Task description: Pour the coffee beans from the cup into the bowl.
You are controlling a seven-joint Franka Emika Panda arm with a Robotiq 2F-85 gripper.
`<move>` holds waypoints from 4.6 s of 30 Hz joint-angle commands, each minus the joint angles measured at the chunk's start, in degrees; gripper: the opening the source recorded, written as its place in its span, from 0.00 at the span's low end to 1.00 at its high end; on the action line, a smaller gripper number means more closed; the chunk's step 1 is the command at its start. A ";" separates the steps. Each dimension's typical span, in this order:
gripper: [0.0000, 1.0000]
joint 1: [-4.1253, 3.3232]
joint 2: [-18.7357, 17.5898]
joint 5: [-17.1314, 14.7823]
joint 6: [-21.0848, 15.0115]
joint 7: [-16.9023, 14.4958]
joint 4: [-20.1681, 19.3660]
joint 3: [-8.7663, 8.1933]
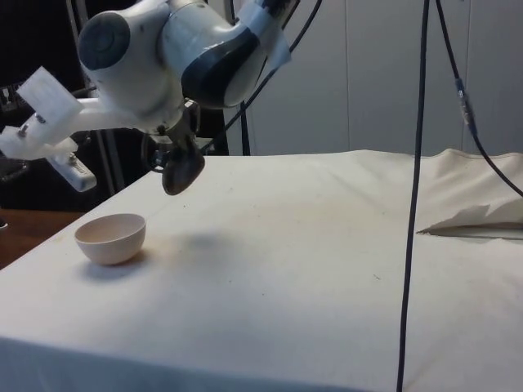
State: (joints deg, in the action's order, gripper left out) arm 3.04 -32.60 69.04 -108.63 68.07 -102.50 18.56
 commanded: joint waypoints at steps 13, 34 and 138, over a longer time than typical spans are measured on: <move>0.01 0.69 3.32 -2.52 -8.02 0.06 -3.72 -3.44; 0.01 0.69 6.70 -5.33 -18.22 -0.11 -8.31 -9.51; 0.01 0.06 8.48 -41.77 -49.90 -26.07 -23.84 -28.36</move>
State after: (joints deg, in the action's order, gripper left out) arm 3.09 -24.12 27.27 -158.54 42.00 -126.34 -9.80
